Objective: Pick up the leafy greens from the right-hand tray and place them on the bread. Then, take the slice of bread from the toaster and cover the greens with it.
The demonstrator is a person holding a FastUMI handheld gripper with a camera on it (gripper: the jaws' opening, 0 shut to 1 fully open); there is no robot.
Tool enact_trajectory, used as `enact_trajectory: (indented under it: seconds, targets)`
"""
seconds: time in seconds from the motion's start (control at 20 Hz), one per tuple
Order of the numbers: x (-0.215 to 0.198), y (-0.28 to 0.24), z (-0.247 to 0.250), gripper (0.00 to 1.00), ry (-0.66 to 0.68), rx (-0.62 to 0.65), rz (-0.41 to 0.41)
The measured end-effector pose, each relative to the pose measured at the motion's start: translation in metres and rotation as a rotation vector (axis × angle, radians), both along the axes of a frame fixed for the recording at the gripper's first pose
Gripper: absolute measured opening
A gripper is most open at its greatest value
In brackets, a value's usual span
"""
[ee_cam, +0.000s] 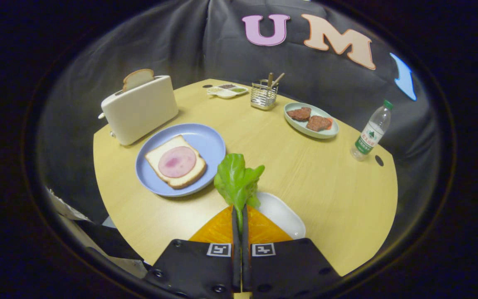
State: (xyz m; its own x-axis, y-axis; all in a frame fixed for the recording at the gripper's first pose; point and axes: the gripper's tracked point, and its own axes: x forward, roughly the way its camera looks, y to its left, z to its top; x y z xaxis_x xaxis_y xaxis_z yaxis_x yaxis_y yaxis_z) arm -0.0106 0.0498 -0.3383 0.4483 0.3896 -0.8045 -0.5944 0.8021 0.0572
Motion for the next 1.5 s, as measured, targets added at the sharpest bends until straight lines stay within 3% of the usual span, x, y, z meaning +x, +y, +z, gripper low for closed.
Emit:
enact_trajectory:
  seconds: [0.35,0.85,1.5]
  targets:
    - [0.002,0.035,0.018,0.04,-0.026,0.013,0.013]
    - [0.002,0.100,0.028,0.08,-0.029,0.030,0.107]
    - [-0.003,0.159,0.012,0.08,0.021,0.036,0.172]
